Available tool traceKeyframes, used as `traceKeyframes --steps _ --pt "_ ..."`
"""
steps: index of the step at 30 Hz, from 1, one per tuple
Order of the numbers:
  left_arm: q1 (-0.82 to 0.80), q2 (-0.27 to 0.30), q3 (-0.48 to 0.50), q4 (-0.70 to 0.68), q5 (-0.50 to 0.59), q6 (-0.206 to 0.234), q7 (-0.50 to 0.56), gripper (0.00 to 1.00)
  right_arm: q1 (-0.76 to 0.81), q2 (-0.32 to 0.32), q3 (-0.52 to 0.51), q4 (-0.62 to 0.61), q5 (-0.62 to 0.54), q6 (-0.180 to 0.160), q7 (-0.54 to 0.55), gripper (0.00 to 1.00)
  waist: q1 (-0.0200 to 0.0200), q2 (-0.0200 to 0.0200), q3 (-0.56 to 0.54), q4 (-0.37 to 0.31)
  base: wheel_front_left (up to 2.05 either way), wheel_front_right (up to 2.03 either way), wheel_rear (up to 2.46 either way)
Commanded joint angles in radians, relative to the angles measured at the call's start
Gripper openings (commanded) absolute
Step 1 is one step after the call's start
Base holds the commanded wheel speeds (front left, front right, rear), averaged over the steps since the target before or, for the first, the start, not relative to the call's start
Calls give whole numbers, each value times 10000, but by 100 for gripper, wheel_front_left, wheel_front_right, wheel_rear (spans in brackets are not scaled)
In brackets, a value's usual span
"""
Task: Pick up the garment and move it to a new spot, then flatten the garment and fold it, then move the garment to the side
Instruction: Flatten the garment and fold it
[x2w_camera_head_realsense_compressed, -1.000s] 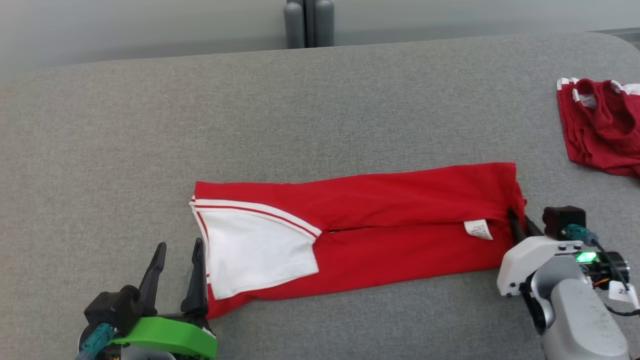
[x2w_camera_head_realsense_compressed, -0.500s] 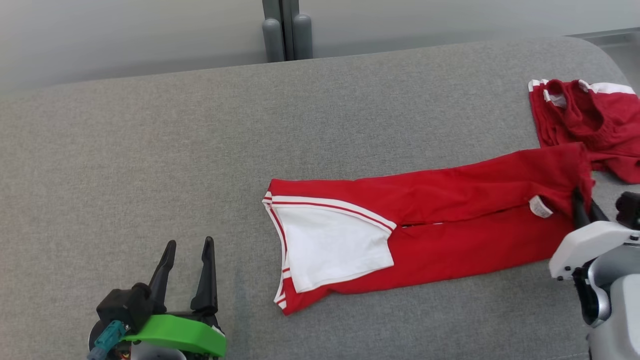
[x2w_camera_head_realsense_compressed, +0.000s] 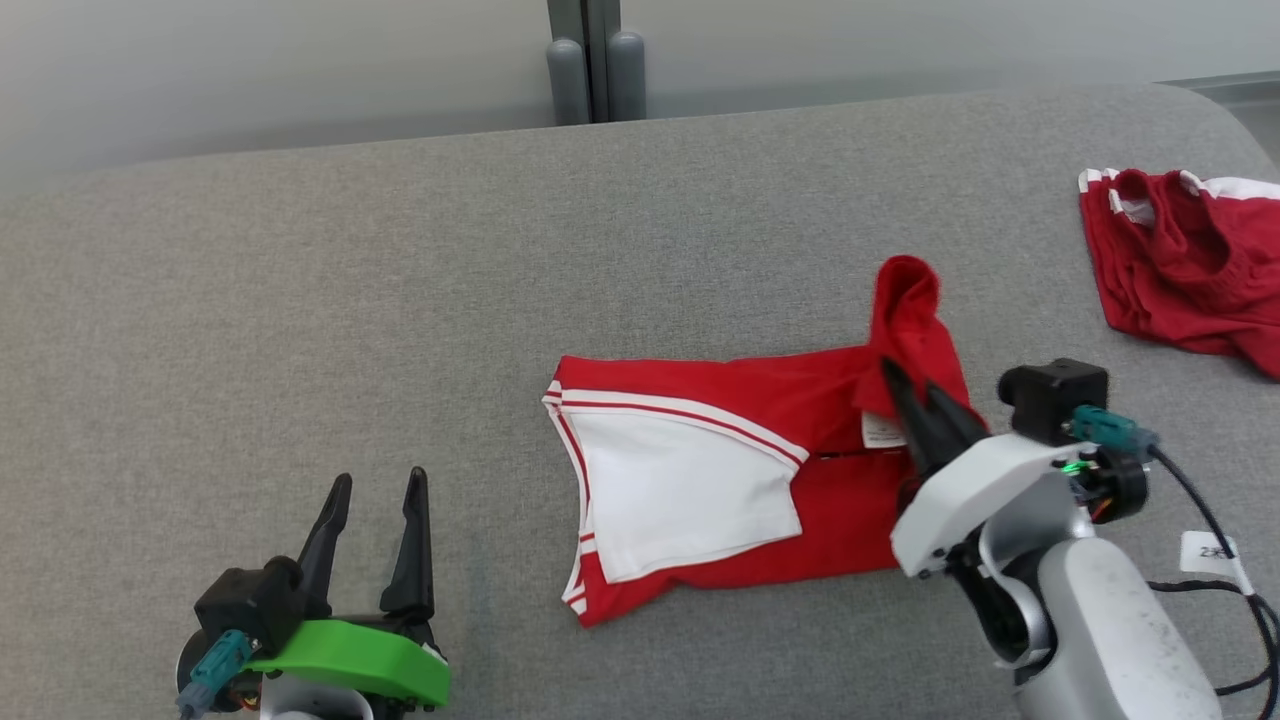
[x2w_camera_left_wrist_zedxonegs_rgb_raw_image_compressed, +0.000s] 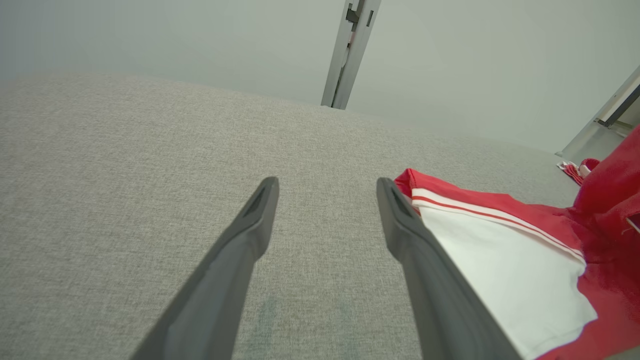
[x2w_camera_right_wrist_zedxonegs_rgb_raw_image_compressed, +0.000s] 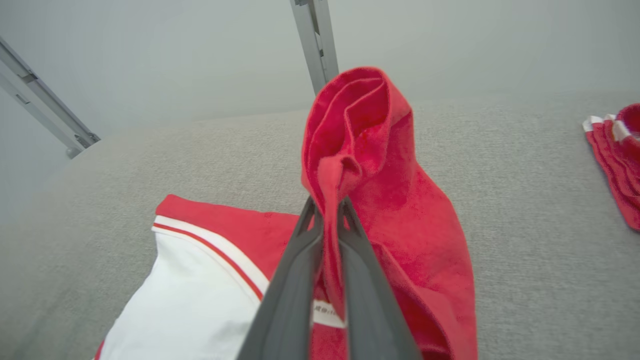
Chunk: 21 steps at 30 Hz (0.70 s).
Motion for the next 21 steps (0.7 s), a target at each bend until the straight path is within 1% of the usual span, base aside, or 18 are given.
traceKeyframes --steps 1,6,10,14,21 --pt "-190 -29 5 12 106 -61 -28 100 -85 -1 397 -31 325 -13 -2 0 0 0 -5 98 0 0 0" --pt "-234 -147 -8 84 149 -130 -28 100 -336 -13 2067 370 1361 -13 -286 0 0 0 -23 386 0 0 0" --pt "-261 -256 -66 150 203 -203 -28 100 -616 -11 3107 866 2134 -13 -623 0 0 0 -51 624 0 0 0" --pt "-321 -326 -119 236 224 -271 -28 100 -1027 -10 3864 1583 2744 -13 -960 0 0 0 -70 861 0 0 0" --pt "-374 -419 -159 368 255 -356 -28 100 -1934 -9 4640 3127 3619 -13 -1524 0 0 0 -71 1232 0 0 0"
